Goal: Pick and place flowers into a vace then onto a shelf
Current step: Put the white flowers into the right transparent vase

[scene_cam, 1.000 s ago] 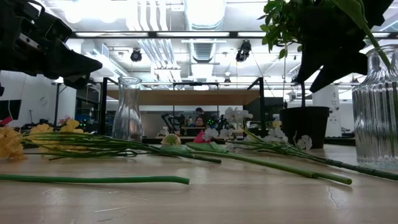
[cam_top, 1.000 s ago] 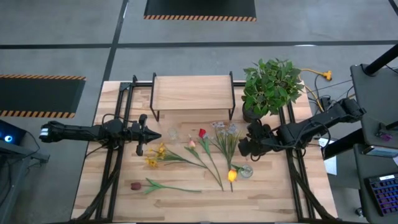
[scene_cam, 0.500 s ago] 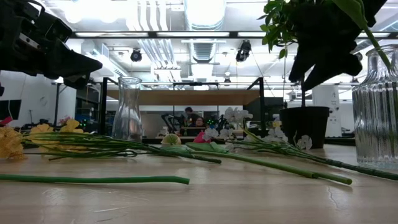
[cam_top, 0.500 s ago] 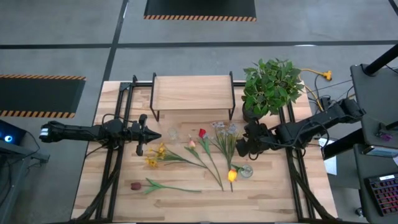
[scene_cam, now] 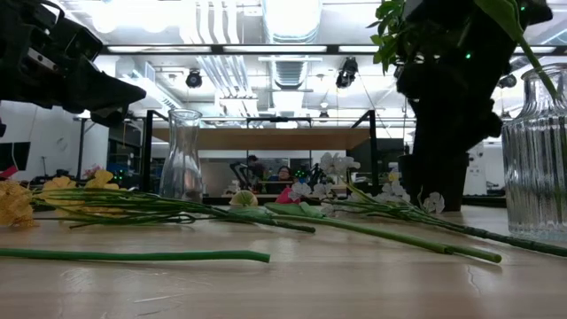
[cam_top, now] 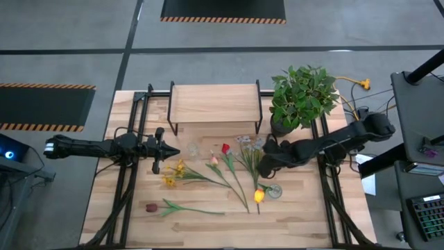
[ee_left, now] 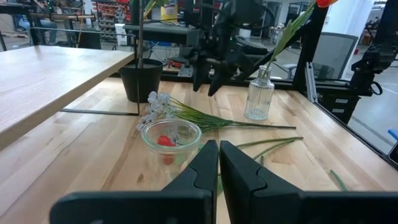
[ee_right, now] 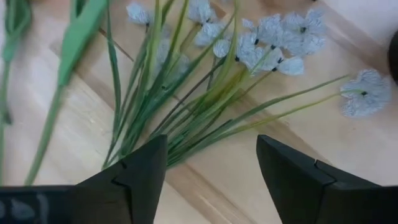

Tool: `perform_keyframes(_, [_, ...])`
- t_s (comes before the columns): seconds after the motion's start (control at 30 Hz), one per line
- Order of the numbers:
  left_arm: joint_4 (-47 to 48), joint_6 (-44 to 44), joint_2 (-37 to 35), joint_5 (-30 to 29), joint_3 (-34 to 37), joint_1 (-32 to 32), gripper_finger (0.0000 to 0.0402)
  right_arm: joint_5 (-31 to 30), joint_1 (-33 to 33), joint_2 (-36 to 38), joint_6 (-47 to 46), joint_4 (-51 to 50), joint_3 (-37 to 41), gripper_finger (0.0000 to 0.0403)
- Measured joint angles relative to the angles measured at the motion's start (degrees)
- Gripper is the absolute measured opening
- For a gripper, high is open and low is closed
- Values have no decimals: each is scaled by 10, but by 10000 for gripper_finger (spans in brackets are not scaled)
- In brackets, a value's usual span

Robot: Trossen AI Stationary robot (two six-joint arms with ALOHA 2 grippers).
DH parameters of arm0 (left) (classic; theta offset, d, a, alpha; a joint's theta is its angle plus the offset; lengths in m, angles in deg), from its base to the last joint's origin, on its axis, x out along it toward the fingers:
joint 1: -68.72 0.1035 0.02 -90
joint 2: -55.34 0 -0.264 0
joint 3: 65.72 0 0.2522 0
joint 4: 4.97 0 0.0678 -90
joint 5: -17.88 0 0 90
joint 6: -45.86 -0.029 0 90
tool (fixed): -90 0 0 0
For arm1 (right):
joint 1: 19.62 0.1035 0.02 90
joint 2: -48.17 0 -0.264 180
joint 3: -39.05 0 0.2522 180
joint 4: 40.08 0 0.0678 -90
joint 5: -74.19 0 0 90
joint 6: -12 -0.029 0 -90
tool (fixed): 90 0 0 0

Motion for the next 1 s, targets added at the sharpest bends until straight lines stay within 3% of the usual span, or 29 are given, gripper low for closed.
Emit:
perform_keyframes(0.43, [0,0,0,0,0,0,0,14,-6,-65,-5,50,0,323])
perform_keyframes(0.87, [0,0,1,0,0,0,0,29,-18,-134,-22,69,-2,323])
perform_keyframes(1.0, [0,0,3,0,0,0,0,34,-20,-140,-24,67,-3,303])
